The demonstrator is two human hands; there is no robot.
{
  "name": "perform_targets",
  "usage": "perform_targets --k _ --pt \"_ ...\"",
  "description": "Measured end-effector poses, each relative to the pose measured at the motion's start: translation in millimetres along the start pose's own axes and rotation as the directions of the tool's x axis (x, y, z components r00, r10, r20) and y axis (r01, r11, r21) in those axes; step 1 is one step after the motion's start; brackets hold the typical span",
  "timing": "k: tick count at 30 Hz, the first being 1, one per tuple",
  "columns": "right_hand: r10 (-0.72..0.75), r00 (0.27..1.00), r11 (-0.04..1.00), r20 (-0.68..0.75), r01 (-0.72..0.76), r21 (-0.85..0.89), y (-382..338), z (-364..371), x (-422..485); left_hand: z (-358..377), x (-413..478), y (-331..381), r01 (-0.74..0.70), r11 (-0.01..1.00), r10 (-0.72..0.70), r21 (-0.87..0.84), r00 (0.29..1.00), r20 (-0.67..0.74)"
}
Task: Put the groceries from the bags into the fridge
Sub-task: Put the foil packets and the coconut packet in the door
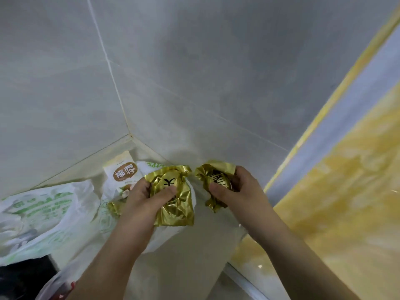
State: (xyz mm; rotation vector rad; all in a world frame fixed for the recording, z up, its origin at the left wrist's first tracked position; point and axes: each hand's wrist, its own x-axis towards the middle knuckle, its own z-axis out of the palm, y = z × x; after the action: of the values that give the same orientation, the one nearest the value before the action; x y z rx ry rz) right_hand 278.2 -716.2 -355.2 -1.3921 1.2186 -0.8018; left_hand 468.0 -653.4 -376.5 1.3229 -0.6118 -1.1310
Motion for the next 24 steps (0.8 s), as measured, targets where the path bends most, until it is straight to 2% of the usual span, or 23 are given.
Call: perform_targets --k 4,7,12,18,24 --pt "-0.006 0.997 0.997 -0.076 0.011 0.078 7 -40 -43 42 -21 4 -0.036 0.998 0.029 0.049 0.990 0.138" --pt "0.002 0.982 0.994 -0.187 0.018 0.105 16 -71 -76 79 -36 3 -0.075 0.992 0.048 0.097 0.964 0.260" --pt "0.060 0.903 0.982 -0.425 0.022 0.186 33 -128 -142 141 -74 -12 -0.114 0.982 0.033 0.153 0.891 0.452" --pt "0.160 0.714 0.975 -0.681 -0.005 0.224 65 -201 -280 222 -158 -48 -0.096 0.973 -0.072 0.211 0.740 0.669" --pt "0.218 0.455 0.975 -0.863 -0.055 0.217 85 -239 -430 295 -270 -76 -0.135 0.971 -0.104 0.199 0.508 0.855"
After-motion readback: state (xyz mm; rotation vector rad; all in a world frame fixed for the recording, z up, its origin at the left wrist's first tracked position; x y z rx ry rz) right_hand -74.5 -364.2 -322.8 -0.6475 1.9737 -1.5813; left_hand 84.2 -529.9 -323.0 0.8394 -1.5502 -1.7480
